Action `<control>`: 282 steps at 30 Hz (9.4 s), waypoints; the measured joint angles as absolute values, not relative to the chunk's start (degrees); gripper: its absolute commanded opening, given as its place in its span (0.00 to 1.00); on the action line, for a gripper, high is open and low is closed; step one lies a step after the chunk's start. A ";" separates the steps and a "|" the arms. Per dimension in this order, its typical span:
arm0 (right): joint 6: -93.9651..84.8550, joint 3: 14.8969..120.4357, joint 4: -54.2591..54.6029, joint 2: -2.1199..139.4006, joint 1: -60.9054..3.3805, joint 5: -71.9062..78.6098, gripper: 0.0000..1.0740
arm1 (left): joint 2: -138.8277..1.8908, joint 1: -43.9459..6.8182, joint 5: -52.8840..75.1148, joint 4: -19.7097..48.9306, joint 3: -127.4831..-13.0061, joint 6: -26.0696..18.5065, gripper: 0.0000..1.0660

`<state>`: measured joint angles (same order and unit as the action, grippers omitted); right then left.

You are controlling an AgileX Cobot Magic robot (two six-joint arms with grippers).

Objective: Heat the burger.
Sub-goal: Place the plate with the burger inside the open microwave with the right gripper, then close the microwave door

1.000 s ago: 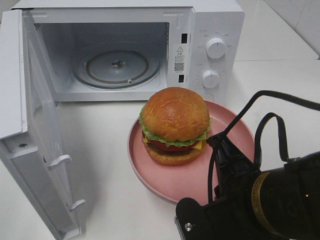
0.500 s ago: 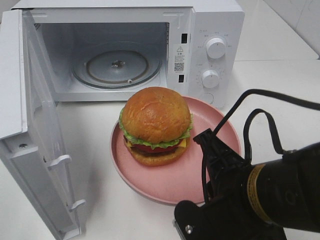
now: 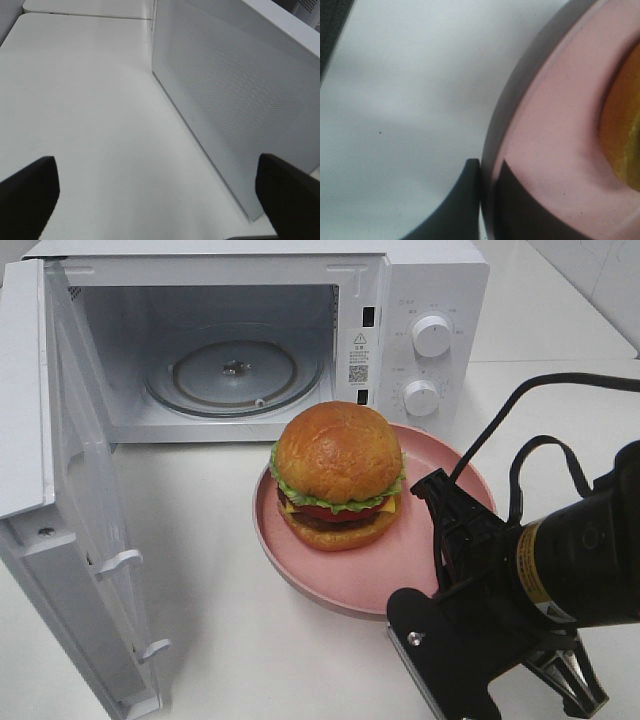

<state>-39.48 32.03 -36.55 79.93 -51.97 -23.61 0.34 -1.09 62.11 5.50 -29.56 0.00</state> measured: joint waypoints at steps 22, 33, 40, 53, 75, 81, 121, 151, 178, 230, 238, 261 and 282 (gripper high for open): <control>-65.95 37.30 -17.88 80.04 -42.80 -24.12 0.00 | 0.34 -1.09 62.11 5.50 -29.56 0.00 0.94; -81.82 40.11 -6.70 80.10 -38.50 -24.81 0.00 | 0.34 -1.09 62.11 5.50 -29.56 0.00 0.94; -84.17 40.74 -5.84 80.10 -37.70 -24.29 0.00 | 0.34 -1.09 62.11 5.50 -29.56 0.00 0.94; -78.61 40.74 -14.55 80.21 -37.70 -23.61 0.00 | 0.34 -1.09 62.11 5.50 -29.56 0.00 0.94; -74.37 50.65 -16.33 94.71 -37.99 -17.93 0.00 | 0.34 -1.09 62.11 5.50 -29.56 0.00 0.94; -72.08 54.37 -16.39 98.32 -38.62 -18.05 0.00 | 0.34 -1.09 62.11 5.50 -29.56 0.00 0.94; -63.88 84.28 -18.62 119.29 -39.71 -27.85 0.00 | 0.34 -1.09 62.11 5.50 -29.56 0.00 0.94; -56.55 103.65 -23.15 131.32 -39.13 -34.09 0.00 | 0.34 -1.09 62.11 5.50 -29.56 0.00 0.94; -56.49 106.80 -22.75 134.13 -39.13 -27.90 0.00 | 0.34 -1.09 62.11 5.33 -29.56 0.00 0.94; -52.20 85.71 -25.32 121.18 -39.13 -8.77 0.71 | 0.34 -1.09 62.11 5.33 -29.56 0.00 0.94; -51.97 75.86 -25.38 113.62 -39.13 -5.79 0.71 | 0.34 -1.09 62.11 5.33 -29.56 0.00 0.94; -20.57 57.18 -24.06 96.09 -39.13 -10.94 0.72 | 0.34 -1.09 62.11 5.33 -29.56 0.00 0.94; -0.97 48.93 -10.77 77.98 -39.13 -36.15 0.71 | 0.34 -1.09 62.11 5.33 -29.56 0.00 0.94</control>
